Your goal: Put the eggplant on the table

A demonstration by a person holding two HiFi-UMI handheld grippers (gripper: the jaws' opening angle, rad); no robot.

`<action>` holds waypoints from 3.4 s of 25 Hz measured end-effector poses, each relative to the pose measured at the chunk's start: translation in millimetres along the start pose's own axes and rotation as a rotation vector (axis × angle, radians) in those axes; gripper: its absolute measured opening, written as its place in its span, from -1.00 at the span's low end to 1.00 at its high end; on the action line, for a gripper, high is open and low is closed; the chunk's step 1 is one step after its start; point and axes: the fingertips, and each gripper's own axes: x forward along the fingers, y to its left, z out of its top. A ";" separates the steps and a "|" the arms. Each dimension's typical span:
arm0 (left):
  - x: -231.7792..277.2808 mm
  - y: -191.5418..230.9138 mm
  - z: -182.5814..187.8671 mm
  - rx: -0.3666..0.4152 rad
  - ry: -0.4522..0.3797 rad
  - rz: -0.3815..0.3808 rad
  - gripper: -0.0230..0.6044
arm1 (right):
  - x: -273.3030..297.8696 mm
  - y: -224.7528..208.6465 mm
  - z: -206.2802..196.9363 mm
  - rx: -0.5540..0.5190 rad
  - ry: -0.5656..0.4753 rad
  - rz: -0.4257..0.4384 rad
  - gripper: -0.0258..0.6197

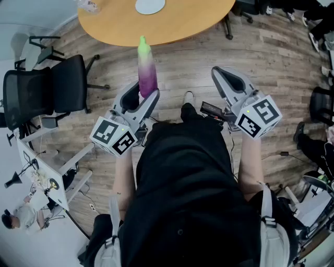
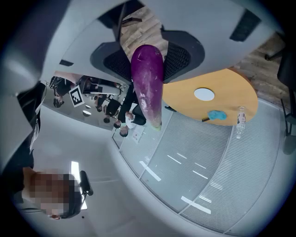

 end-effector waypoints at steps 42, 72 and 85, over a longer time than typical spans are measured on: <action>30.2 11.1 3.9 -0.010 0.012 0.069 -0.21 | 3.6 -52.7 -4.9 0.055 0.034 -0.027 -0.87; 28.6 208.1 103.4 0.063 0.017 -0.134 -0.21 | 170.9 -7.1 65.1 0.020 -0.025 -0.237 -0.87; 44.2 231.0 92.3 0.024 0.069 -0.211 -0.21 | 173.2 -2.6 54.7 0.073 -0.007 -0.341 -0.87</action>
